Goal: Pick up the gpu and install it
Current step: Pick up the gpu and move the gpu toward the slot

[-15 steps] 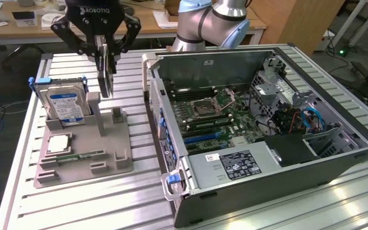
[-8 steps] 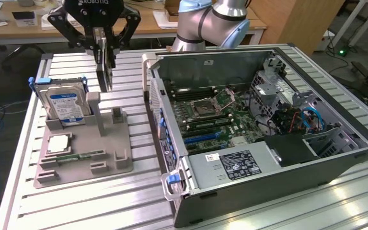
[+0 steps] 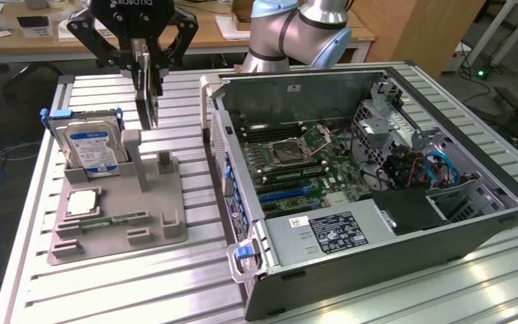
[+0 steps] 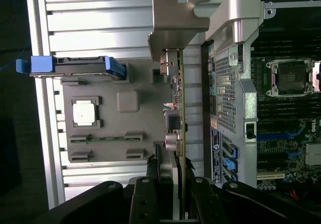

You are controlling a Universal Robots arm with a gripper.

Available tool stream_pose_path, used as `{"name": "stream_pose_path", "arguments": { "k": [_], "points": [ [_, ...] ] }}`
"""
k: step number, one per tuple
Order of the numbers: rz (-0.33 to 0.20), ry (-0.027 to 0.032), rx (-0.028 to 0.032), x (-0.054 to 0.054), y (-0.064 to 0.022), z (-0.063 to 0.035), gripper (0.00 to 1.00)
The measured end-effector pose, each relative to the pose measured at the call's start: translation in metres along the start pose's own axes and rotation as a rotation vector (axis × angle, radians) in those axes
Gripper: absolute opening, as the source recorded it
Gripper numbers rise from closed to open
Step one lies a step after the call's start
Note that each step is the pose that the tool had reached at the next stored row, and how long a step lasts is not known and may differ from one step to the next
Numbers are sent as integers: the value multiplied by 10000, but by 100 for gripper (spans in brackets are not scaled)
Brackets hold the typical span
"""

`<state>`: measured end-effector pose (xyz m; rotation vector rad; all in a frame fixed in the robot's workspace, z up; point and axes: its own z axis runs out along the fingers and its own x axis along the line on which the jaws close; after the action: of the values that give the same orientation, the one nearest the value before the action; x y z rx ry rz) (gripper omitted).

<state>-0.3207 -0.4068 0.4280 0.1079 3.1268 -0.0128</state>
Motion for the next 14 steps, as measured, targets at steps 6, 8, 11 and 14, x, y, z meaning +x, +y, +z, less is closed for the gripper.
{"name": "stream_pose_path", "arguments": {
  "k": [6,8,11,14],
  "points": [
    [-197,-3,-5,-3,0,1,28],
    [-198,-3,-5,-3,0,1,28],
    [-212,-3,-7,-24,1,1,28],
    [-220,-3,-7,-51,4,2,28]
  ]
}}
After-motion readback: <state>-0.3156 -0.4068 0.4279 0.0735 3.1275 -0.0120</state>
